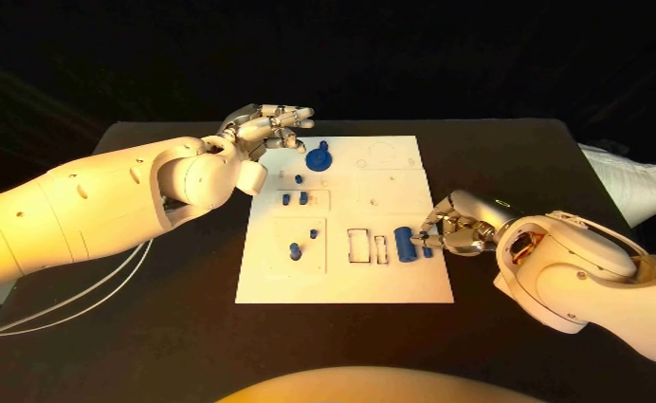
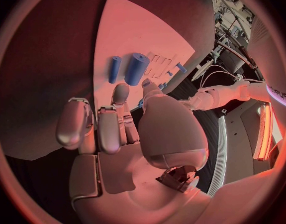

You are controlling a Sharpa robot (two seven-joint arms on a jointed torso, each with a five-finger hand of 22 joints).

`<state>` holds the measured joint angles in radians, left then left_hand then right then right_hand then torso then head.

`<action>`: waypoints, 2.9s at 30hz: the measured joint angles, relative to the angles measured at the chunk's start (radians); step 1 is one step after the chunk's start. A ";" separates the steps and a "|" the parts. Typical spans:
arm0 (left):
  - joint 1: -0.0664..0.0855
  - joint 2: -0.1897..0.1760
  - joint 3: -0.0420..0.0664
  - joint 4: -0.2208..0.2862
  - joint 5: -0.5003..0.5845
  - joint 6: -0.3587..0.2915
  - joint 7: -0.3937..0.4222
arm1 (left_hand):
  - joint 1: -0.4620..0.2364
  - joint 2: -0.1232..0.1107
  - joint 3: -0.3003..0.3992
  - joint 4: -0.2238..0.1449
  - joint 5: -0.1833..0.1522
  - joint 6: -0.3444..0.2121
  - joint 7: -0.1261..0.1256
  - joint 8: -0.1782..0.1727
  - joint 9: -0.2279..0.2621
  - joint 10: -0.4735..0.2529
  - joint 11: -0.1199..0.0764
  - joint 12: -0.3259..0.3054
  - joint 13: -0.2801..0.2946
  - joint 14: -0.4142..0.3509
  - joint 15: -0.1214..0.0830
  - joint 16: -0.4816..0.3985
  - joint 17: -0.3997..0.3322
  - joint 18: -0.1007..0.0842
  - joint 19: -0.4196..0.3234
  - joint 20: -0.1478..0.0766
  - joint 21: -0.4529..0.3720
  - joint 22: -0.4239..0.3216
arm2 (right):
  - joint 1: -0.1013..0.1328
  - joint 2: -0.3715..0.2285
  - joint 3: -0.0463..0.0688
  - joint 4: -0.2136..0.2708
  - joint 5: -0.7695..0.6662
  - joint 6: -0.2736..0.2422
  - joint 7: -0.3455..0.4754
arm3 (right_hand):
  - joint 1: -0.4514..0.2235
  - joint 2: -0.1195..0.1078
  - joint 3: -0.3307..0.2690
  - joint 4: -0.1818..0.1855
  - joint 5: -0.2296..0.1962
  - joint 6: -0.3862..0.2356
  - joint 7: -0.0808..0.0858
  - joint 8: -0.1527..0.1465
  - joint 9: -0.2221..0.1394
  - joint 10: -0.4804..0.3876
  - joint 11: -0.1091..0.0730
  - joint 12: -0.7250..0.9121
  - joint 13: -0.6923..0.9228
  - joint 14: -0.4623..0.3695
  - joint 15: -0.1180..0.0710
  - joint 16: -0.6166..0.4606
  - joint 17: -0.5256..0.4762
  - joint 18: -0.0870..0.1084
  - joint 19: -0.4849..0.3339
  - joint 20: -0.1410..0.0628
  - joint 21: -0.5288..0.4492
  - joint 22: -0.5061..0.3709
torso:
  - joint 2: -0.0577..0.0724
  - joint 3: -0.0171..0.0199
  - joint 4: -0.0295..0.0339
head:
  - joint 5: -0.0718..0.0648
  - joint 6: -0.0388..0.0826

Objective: Assemble the parts on the task board

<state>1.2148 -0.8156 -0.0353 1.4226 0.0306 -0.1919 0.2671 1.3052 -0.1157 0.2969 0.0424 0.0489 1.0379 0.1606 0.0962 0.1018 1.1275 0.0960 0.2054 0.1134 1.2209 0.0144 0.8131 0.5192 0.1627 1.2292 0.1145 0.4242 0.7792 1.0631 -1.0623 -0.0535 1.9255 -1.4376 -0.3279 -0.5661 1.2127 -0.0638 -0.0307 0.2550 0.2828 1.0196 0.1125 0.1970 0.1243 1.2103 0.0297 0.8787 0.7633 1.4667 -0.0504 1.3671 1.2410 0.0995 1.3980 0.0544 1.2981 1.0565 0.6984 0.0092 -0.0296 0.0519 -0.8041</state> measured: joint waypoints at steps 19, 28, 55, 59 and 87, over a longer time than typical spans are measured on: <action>-0.007 -0.004 -0.001 -0.002 0.000 0.002 -0.001 | 0.000 0.000 0.000 0.000 0.000 0.000 0.000 0.000 0.000 0.000 0.000 0.004 0.001 0.000 0.000 0.000 -0.002 0.000 0.000 0.000 0.000 -0.003 | -0.025 0.076 0.000 -0.032 -0.046 0.008 -0.043 | 0.021 0.012 -0.028 0.022 0.011 -0.003 -0.004 0.012 0.005 0.004 -0.004 0.046 0.076 0.000 0.000 0.011 0.016 0.000 0.000 0.000 0.011 0.021 | 0.001 0.0022 0.0011 | 0.009 -0.002; -0.008 -0.005 -0.001 -0.002 0.000 0.002 -0.002 | 0.000 0.000 0.000 0.000 0.000 0.000 0.000 0.000 0.000 0.000 0.000 0.004 0.001 0.000 0.000 0.000 -0.002 0.000 0.000 0.000 0.000 -0.003 | -0.039 0.111 0.005 -0.064 -0.068 0.030 -0.048 | 0.035 0.017 -0.034 0.021 0.014 -0.003 -0.004 0.016 0.012 0.004 -0.004 0.051 0.088 0.000 0.000 0.015 0.021 0.000 0.000 0.000 0.015 0.026 | 0.002 0.0017 0.0015 | 0.012 -0.006; -0.008 -0.010 -0.001 0.000 0.000 0.004 -0.007 | 0.000 0.000 0.000 0.000 0.000 0.000 0.000 0.000 0.000 0.000 0.000 0.004 0.001 0.000 0.000 0.000 -0.002 0.000 0.000 0.000 0.000 -0.002 | -0.047 0.076 0.004 0.001 -0.017 -0.162 -0.035 | 0.090 0.065 -0.051 0.024 0.103 0.055 -0.027 0.049 0.018 0.078 -0.030 0.139 0.221 0.000 -0.014 0.042 0.054 0.000 0.015 -0.015 0.050 0.085 | 0.000 0.0015 0.0006 | 0.014 -0.011; -0.008 -0.009 -0.001 0.000 0.000 0.005 -0.007 | 0.000 0.000 0.000 0.000 0.000 0.000 0.000 0.000 0.000 0.000 0.000 0.004 0.001 0.000 0.000 0.000 -0.002 0.000 0.000 0.000 0.000 -0.003 | -0.045 0.096 0.005 0.003 0.027 -0.170 -0.031 | 0.090 0.065 -0.054 0.027 0.103 0.055 -0.027 0.050 0.018 0.079 -0.029 0.139 0.220 0.000 -0.014 0.042 0.054 0.000 0.015 -0.015 0.050 0.086 | 0.000 0.0012 0.0016 | 0.012 -0.011; -0.008 -0.008 -0.001 0.001 0.000 0.007 -0.009 | 0.004 0.004 -0.003 -0.003 0.000 0.000 0.000 0.000 0.000 0.000 0.000 0.004 0.000 0.000 0.000 0.000 -0.003 0.000 0.000 0.000 -0.004 -0.004 | -0.045 0.221 0.004 -0.058 0.142 -0.078 -0.041 | -0.020 0.135 -0.129 0.035 0.080 0.101 -0.043 0.074 0.070 0.142 -0.048 0.171 0.299 0.000 -0.029 0.054 0.067 0.000 0.024 -0.024 0.054 0.095 | 0.002 0.0010 0.0012 | 0.016 -0.021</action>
<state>1.2068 -0.8233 -0.0360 1.4237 0.0304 -0.1845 0.2578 1.3090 -0.1119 0.2941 0.0397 0.0489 1.0379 0.1605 0.0962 0.1019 1.1275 0.0960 0.2093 0.1138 1.2209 0.0144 0.8131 0.5163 0.1627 1.2292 0.1145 0.4204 0.7750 1.0182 -0.8415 -0.0490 1.8679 -1.2954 -0.4062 -0.6070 1.1923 0.0713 -0.1593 0.2901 0.3629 1.1207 0.0695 0.2712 0.1939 1.3520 -0.0187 1.0493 1.0623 1.4666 -0.0794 1.4213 1.3081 0.0997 1.4222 0.0301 1.3520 1.1516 0.7003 0.0102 -0.0285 0.0679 -0.8255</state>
